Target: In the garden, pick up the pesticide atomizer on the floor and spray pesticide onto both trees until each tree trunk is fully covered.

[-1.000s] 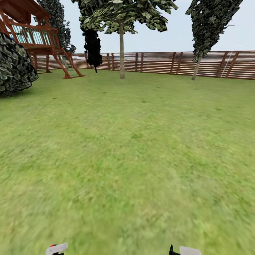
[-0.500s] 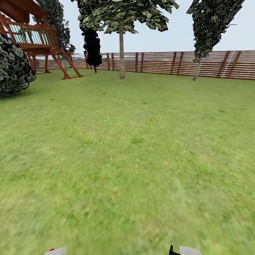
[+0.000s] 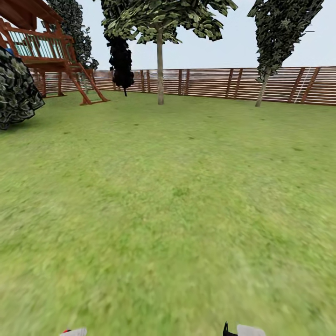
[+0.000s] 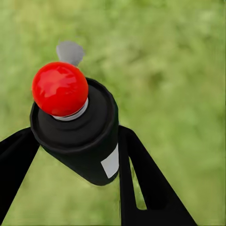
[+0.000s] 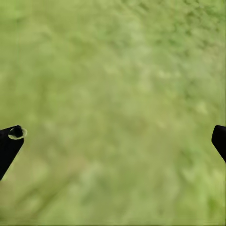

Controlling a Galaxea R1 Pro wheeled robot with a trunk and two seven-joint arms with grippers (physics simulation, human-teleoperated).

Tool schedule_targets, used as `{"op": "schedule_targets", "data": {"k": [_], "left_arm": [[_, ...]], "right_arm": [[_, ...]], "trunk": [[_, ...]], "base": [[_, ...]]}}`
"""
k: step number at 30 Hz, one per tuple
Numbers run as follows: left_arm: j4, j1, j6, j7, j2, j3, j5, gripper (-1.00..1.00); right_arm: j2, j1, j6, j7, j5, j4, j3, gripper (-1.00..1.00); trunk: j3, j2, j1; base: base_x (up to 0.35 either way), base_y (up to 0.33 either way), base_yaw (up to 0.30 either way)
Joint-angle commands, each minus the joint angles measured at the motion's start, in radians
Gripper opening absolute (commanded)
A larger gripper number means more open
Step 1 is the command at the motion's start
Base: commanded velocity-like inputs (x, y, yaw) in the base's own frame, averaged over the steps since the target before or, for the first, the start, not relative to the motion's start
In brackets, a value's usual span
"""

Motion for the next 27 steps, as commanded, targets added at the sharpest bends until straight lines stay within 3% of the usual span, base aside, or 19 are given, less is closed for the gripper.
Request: {"op": "schedule_targets", "data": {"k": [1, 27], "left_arm": [[0.000, 0.000, 0.000, 0.000, 0.000, 0.000, 0.000, -1.00], [0.000, 0.000, 0.000, -0.001, -0.002, -0.001, -0.002, -1.00]], "right_arm": [[0.000, 0.000, 0.000, 0.000, 0.000, 0.000, 0.000, 1.00], [0.000, 0.000, 0.000, 0.000, 0.000, 0.000, 0.000, 1.00]], "trunk": [[0.000, 0.000, 0.000], [0.000, 0.000, 0.000]], "base": [[0.338, 0.000, 0.000], [0.338, 0.000, 0.000]]}}
